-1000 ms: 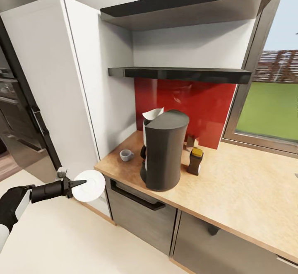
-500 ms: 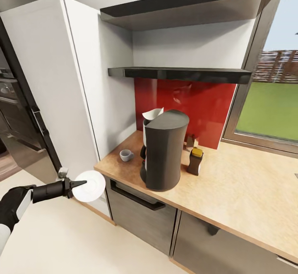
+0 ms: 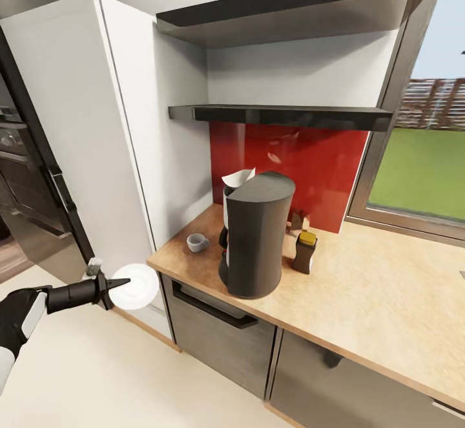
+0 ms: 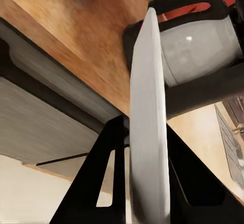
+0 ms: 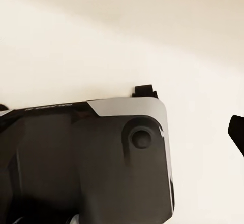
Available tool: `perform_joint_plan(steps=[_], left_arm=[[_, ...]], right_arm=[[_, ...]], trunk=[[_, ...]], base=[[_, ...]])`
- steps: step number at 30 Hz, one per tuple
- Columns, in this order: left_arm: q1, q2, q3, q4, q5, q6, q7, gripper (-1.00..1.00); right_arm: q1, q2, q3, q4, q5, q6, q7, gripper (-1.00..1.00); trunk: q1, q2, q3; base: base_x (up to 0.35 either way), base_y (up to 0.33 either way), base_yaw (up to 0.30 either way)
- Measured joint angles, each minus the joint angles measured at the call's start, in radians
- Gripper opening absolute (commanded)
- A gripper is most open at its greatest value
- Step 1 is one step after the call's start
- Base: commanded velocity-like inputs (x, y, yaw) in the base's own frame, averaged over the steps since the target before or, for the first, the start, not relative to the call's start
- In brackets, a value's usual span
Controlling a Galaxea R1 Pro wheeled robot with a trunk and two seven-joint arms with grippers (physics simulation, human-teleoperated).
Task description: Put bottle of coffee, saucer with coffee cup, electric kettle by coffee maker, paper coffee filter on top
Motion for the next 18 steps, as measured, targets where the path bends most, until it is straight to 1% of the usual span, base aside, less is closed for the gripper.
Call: perform_joint_plan(steps=[3, 6, 8, 9, 11, 13, 18], left_arm=[[0.0, -0.003, 0.003, 0.0, 0.005, 0.029, 0.053, -1.0], [-0.001, -0.005, 0.006, 0.002, 0.009, 0.037, 0.118, -1.0], [-0.002, -0.006, 0.007, 0.007, 0.022, 0.04, 0.179, -1.0], [-0.003, -0.006, 0.007, 0.008, 0.031, 0.04, 0.22, -1.0], [-0.004, -0.006, 0.007, 0.005, 0.054, 0.041, 0.258, -1.0], [-0.002, -0.005, 0.006, 0.004, 0.076, 0.041, 0.278, -1.0], [-0.002, -0.005, 0.008, 0.001, 0.082, 0.042, 0.283, -1.0]], right_arm=[[0.0, -0.001, 0.0, 0.001, -0.001, -0.002, 0.0, 1.0], [0.0, -0.001, -0.001, 0.001, 0.0, -0.003, 0.001, 1.0], [0.0, -0.001, -0.001, 0.002, 0.0, -0.003, 0.001, 1.0], [0.0, -0.001, -0.001, 0.002, 0.001, -0.004, 0.001, 1.0], [0.0, -0.002, -0.001, 0.003, 0.001, -0.004, 0.0, 1.0], [0.0, -0.002, -0.001, 0.003, 0.002, -0.004, 0.0, 1.0], [0.0, -0.002, -0.001, 0.003, 0.002, -0.005, 0.0, 1.0]], trunk=[[0.0, 0.0, 0.0], [0.0, 0.0, 0.0], [0.0, 0.0, 0.0], [0.0, 0.0, 0.0], [0.0, 0.0, 0.0], [0.0, 0.0, 0.0], [0.0, 0.0, 0.0]], base=[[0.0, 0.0, -0.013], [0.0, 0.0, -0.167], [0.0, 0.0, -0.247], [0.0, 0.0, -0.258], [0.0, 0.0, -0.262], [0.0, 0.0, -0.264], [0.0, 0.0, -0.264]])
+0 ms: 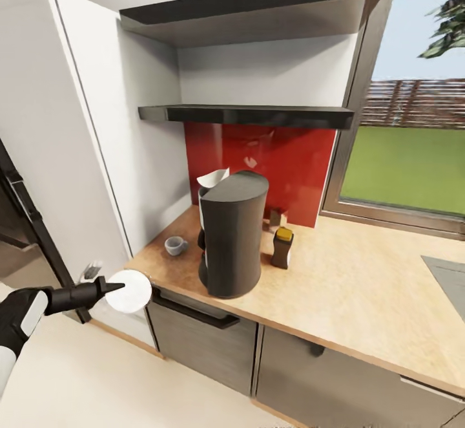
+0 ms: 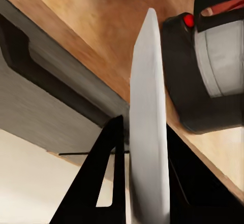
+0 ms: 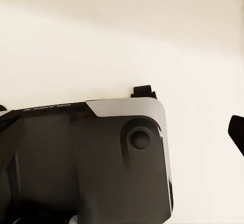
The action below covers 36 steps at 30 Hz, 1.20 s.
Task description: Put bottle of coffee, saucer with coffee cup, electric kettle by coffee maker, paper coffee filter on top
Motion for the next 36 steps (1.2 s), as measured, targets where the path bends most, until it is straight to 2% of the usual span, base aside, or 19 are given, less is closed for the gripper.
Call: perform_joint_plan(steps=[3, 7, 14, 16, 20, 22, 26, 29, 31, 36], left_arm=[[-0.003, -0.003, 0.02, -0.003, 0.01, 0.011, 0.002, -1.0], [-0.003, -0.032, 0.026, -0.006, 0.024, 0.069, 0.004, -1.0], [-0.01, -0.049, 0.027, -0.007, 0.019, 0.103, 0.009, -1.0], [-0.029, -0.05, 0.028, -0.006, 0.021, 0.105, 0.038, -1.0], [-0.07, -0.05, 0.033, -0.003, 0.03, 0.106, 0.148, -1.0], [-0.083, -0.05, 0.033, -0.003, 0.046, 0.106, 0.199, -1.0], [-0.088, -0.05, 0.032, -0.004, 0.083, 0.105, 0.239, -1.0], [-0.084, -0.051, 0.033, -0.004, 0.091, 0.104, 0.257, -1.0], [-0.079, -0.06, 0.033, -0.004, 0.094, 0.103, 0.27, -1.0], [-0.076, -0.106, 0.033, -0.004, 0.097, 0.097, 0.33, -1.0]], right_arm=[[0.0, 0.0, 0.0, 0.0, 0.0, 0.0, 0.0, 1.0], [0.0, 0.0, 0.0, 0.0, -0.001, 0.0, 0.0, 1.0], [0.0, 0.0, 0.0, 0.0, -0.001, 0.0, 0.0, 1.0], [0.0, 0.0, 0.0, 0.0, -0.001, 0.0, 0.0, 1.0], [0.0, 0.0, 0.0, 0.0, -0.001, 0.0, -0.001, 1.0], [0.0, 0.0, 0.0, 0.0, -0.001, 0.0, -0.001, 1.0], [0.0, 0.0, 0.0, 0.0, -0.001, 0.0, -0.002, 1.0], [0.0, 0.0, 0.0, 0.0, -0.001, 0.0, -0.002, 1.0], [0.0, 0.0, 0.0, 0.0, -0.001, 0.0, -0.003, 1.0], [0.0, 0.0, 0.0, 0.0, -0.001, 0.0, -0.002, 1.0]], trunk=[[0.0, 0.0, 0.0], [0.0, 0.0, 0.0], [0.0, 0.0, 0.0], [0.0, 0.0, 0.0], [0.0, 0.0, 0.0], [0.0, 0.0, 0.0], [0.0, 0.0, 0.0], [0.0, 0.0, 0.0], [0.0, 0.0, 0.0], [0.0, 0.0, 0.0]], base=[[0.0, 0.0, -0.265], [0.0, 0.0, -0.265], [0.0, 0.0, -0.245], [0.0, 0.0, -0.083], [0.0, 0.0, -0.023], [0.0, 0.0, -0.005], [0.0, 0.0, -0.001], [0.0, 0.0, 0.0], [0.0, 0.0, 0.0], [0.027, 0.0, 0.0]])
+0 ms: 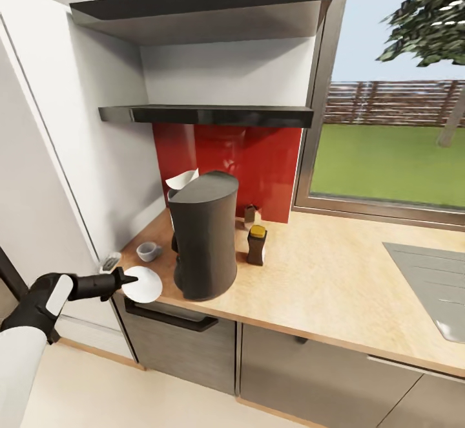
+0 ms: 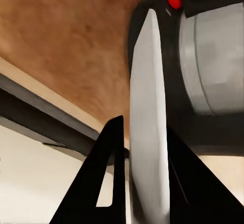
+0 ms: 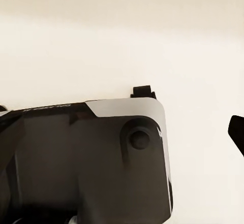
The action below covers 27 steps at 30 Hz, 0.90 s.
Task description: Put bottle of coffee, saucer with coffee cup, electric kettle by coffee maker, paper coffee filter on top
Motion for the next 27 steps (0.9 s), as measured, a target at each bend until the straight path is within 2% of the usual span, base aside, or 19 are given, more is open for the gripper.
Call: perform_joint_plan(steps=[3, 6, 12, 16, 18, 22, 27], left_arm=[[0.001, -0.021, 0.0, 0.0, 0.0, -0.003, 0.031, -1.0], [0.003, -0.027, -0.001, 0.0, -0.001, -0.005, 0.042, -1.0], [0.004, -0.017, -0.001, 0.0, -0.001, -0.006, 0.045, -1.0], [0.006, -0.014, 0.04, 0.0, -0.003, -0.008, 0.046, -1.0], [0.008, -0.014, 0.049, 0.0, -0.005, -0.008, 0.046, -1.0], [0.01, -0.013, 0.054, 0.004, -0.01, -0.009, 0.046, -1.0], [0.01, -0.015, 0.054, 0.012, -0.012, -0.009, 0.046, -1.0]], right_arm=[[0.0, 0.0, 0.0, 0.0, 0.001, 0.0, 0.0, 1.0], [0.0, 0.0, 0.0, 0.002, 0.003, 0.0, 0.0, 1.0], [0.0, -0.001, 0.0, 0.003, 0.006, 0.001, -0.002, 1.0], [0.0, -0.002, 0.0, 0.004, 0.006, 0.001, -0.003, 1.0], [0.002, -0.002, 0.0, 0.005, 0.007, 0.002, -0.003, 1.0], [0.015, -0.004, 0.002, 0.005, 0.012, 0.006, -0.004, 1.0], [0.027, -0.003, 0.003, 0.005, 0.014, 0.007, -0.002, 1.0]], trunk=[[0.0, 0.0, 0.0], [0.0, 0.0, 0.0], [0.0, 0.0, 0.0], [0.0, 0.0, 0.0], [0.0, 0.0, 0.0], [0.0, 0.0, 0.0], [0.0, 0.0, 0.0]], base=[[0.231, 0.0, 0.0], [0.173, 0.0, 0.0], [0.029, 0.0, 0.0], [0.012, 0.0, 0.0], [0.176, 0.0, 0.0], [0.208, 0.0, 0.0], [0.039, 0.0, 0.0]])
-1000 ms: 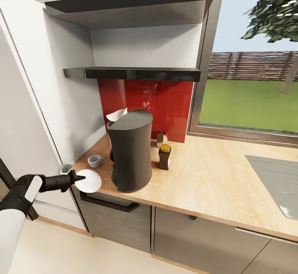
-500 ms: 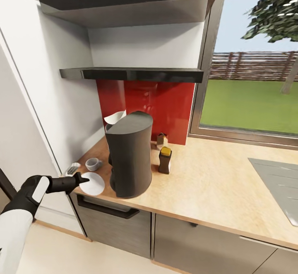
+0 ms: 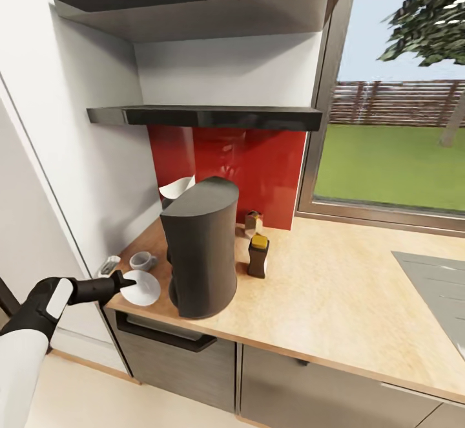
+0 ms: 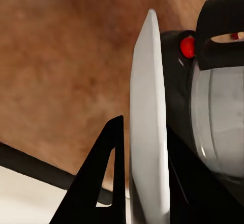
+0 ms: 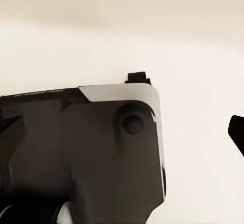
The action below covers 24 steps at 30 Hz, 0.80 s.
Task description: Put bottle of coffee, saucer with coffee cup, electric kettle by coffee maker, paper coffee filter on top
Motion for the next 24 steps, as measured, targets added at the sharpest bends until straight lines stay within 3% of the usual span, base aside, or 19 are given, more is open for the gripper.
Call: perform_joint_plan(steps=[10, 14, 24], left_arm=[[0.065, 0.0, 0.002, 0.004, 0.003, -0.034, -0.003, -1.0], [0.071, -0.001, 0.001, 0.006, -0.002, -0.126, 0.003, -1.0], [0.072, -0.004, 0.002, 0.007, 0.003, -0.154, 0.008, -1.0]], right_arm=[[0.008, 0.003, 0.002, -0.002, 0.001, -0.001, 0.002, 1.0], [0.009, 0.003, 0.002, -0.002, 0.001, -0.001, 0.002, 1.0], [0.009, 0.003, 0.002, -0.002, 0.002, -0.002, 0.002, 1.0]], trunk=[[0.0, 0.0, 0.0], [0.0, 0.0, 0.0], [0.0, 0.0, 0.0]], base=[[0.001, 0.0, 0.0], [0.0, 0.0, 0.0], [0.005, 0.0, 0.0]])
